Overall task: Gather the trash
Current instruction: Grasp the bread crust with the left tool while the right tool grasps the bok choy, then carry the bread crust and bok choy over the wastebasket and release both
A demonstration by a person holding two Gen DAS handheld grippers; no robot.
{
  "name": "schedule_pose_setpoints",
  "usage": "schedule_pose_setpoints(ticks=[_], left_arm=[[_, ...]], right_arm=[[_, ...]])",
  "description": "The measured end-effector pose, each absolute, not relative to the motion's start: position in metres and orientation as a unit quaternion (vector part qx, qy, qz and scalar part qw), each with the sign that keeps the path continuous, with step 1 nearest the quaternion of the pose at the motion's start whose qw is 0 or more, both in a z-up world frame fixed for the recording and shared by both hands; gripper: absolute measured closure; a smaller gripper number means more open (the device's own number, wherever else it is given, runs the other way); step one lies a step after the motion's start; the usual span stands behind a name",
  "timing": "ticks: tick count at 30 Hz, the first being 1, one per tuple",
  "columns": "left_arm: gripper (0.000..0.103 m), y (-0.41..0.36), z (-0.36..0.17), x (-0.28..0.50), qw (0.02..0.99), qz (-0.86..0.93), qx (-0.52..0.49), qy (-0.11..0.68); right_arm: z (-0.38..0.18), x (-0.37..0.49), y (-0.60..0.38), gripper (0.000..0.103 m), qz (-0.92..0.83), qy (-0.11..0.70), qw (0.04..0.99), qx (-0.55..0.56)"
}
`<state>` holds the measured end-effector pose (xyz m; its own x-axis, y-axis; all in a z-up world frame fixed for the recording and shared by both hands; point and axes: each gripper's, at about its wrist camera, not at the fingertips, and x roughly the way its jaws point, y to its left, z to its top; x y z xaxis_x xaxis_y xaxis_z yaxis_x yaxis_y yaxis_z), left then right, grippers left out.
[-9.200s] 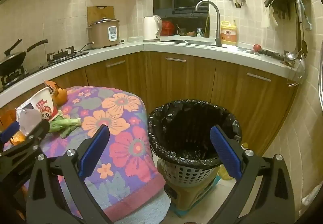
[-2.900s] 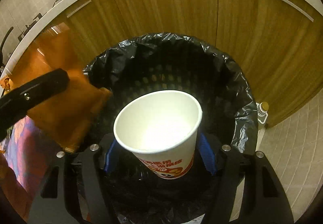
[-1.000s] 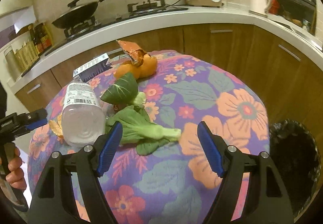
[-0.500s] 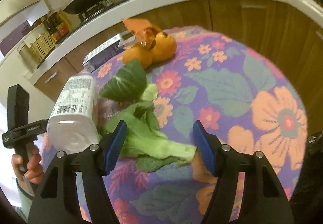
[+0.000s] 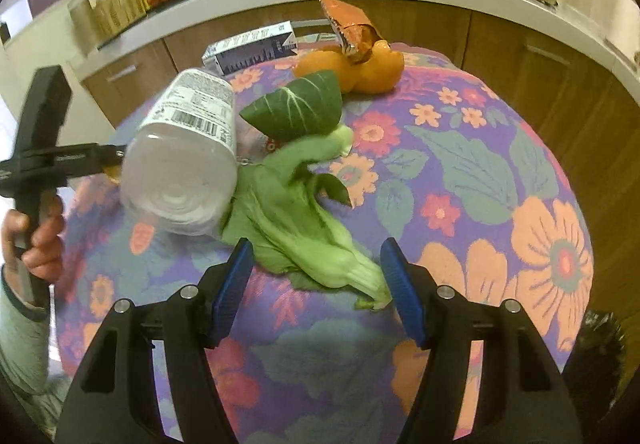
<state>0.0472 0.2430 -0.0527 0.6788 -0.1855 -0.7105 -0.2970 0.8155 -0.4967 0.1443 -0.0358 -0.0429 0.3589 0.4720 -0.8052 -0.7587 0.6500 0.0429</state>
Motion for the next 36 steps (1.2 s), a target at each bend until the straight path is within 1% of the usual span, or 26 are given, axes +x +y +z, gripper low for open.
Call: schedule_pose_setpoints(ticks=[8,12,15,20,27,33,36], left_arm=[[0.096,0.243,-0.037,0.024,0.879,0.044,-0.286,0.378],[0.096,0.237,-0.022,0.007,0.899,0.040,-0.263,0.347],[0.096,0.223,-0.001,-0.011,0.927,0.051,-0.207,0.309],[0.099,0.214,0.020,-0.029,0.947,0.043,-0.178,0.264],[0.099,0.198,0.037,-0.040,0.956,0.018,-0.171,0.236],[0.099,0.162,0.049,-0.032,0.960,-0.023,-0.158,0.228],[0.099,0.126,0.055,-0.017,0.961,-0.058,-0.141,0.230]], right_arm=[[-0.051,0.154,-0.033,0.041,0.381,0.424,0.806,-0.158],[-0.044,0.143,-0.038,0.063,0.378,0.412,0.815,-0.156],[-0.035,0.128,-0.043,0.073,0.366,0.397,0.826,-0.160],[-0.020,0.100,-0.057,0.073,0.336,0.375,0.850,-0.153],[0.006,0.079,-0.090,0.074,0.323,0.343,0.878,-0.084],[0.020,0.069,-0.130,0.074,0.308,0.322,0.895,-0.038],[0.024,0.067,-0.152,0.074,0.290,0.313,0.904,-0.027]])
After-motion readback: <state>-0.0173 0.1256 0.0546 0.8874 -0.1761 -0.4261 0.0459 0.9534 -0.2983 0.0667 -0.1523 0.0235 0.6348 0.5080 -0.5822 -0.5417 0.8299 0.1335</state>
